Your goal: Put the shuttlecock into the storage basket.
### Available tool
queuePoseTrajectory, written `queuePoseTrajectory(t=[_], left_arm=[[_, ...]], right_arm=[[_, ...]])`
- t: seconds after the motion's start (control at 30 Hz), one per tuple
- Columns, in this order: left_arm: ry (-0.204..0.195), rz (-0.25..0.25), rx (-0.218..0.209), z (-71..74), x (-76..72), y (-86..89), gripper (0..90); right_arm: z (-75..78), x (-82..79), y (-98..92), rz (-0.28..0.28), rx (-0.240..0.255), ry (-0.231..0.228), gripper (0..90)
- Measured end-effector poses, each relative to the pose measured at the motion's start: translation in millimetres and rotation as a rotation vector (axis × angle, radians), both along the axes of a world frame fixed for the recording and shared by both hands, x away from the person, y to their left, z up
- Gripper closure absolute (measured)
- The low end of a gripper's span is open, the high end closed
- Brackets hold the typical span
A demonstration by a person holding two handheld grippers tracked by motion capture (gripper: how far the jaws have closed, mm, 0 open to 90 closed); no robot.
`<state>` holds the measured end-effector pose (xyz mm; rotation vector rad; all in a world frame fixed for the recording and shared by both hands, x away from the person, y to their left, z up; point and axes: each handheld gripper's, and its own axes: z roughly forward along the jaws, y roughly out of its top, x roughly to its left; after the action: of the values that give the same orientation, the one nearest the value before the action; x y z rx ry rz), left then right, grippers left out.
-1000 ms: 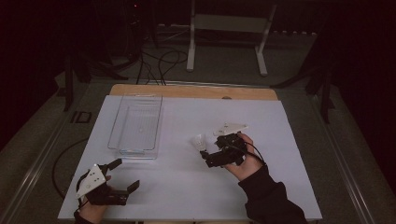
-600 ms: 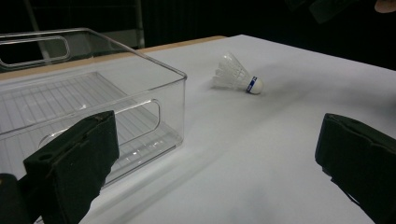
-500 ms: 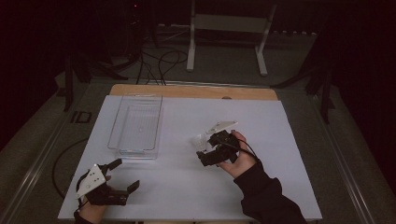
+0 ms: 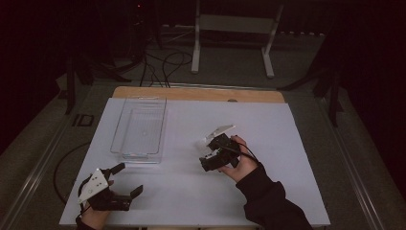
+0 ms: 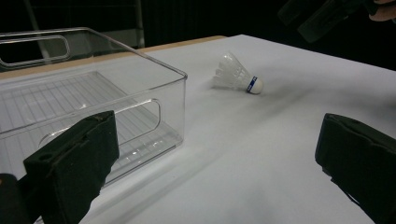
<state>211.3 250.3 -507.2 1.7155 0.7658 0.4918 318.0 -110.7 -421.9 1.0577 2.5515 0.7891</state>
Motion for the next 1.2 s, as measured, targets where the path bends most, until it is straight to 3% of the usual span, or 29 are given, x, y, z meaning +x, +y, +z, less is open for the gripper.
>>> queuePoseTrajectory(t=[0.27,0.43,1.1,1.2], left_arm=[[0.0,0.0,0.001,0.0,0.0,0.2,0.3],[0.001,0.0,0.0,0.0,0.0,0.2,0.3],[0.003,-0.002,-0.002,-0.2,0.1,0.1,0.3],[0.004,-0.004,-0.004,-0.2,0.2,0.2,0.3]], right_arm=[[-4.8,3.3,4.8,-0.026,-0.033,0.038,7.8],[-8.6,7.2,7.3,-0.066,-0.05,0.092,8.2],[-16.0,21.2,12.8,-0.126,-0.066,0.183,9.0],[-17.2,25.1,13.0,-0.134,-0.068,0.211,12.8]])
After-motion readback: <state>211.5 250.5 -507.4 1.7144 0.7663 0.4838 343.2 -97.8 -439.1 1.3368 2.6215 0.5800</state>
